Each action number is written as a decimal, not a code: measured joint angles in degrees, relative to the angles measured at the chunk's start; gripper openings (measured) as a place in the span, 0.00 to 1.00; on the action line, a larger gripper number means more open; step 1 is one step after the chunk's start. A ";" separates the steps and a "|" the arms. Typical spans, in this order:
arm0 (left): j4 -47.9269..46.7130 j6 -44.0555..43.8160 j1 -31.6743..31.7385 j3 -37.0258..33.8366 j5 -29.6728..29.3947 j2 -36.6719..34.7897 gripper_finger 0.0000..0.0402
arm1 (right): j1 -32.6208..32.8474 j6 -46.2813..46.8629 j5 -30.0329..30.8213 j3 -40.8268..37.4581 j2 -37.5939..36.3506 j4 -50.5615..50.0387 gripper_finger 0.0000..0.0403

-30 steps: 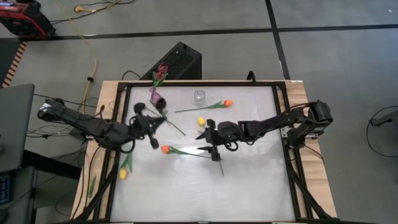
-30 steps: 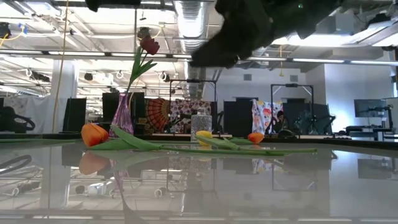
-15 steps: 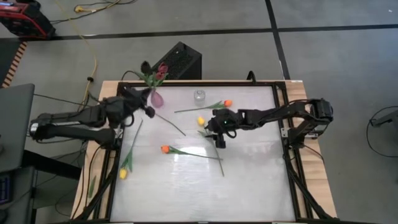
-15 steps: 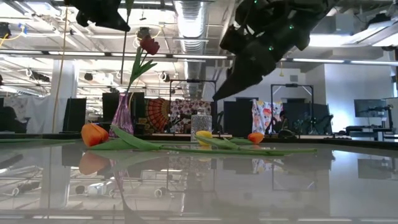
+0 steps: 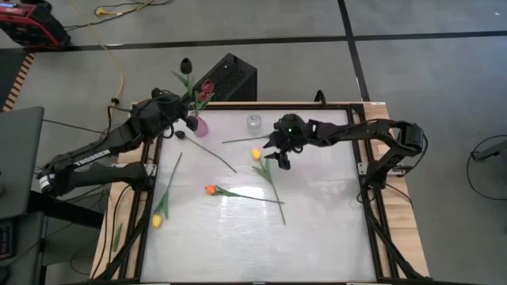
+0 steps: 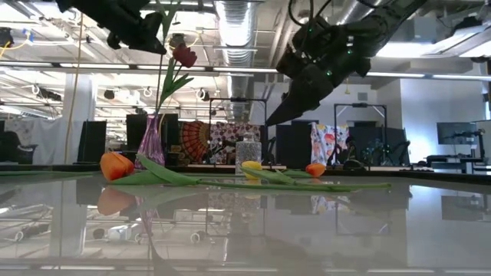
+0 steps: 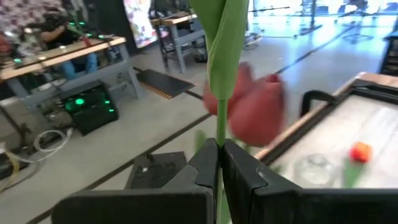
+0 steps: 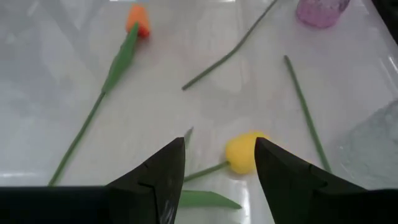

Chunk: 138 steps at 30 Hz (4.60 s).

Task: Sort flowers into vase by color
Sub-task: Put the bottom black flower into the purple vase, then put the black flower into the purple vase

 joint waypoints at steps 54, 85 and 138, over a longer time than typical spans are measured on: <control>7.28 -15.35 4.17 -13.92 -1.41 2.85 0.07 | -10.10 -9.74 -10.28 0.00 0.02 0.17 0.54; -32.72 -40.24 -5.49 -3.79 16.54 2.02 0.45 | -10.44 -3.27 -10.00 -0.02 0.04 -2.97 0.54; -46.60 30.74 -10.44 18.38 8.64 59.20 0.20 | -2.80 -7.15 -9.66 -0.02 0.04 -4.78 0.54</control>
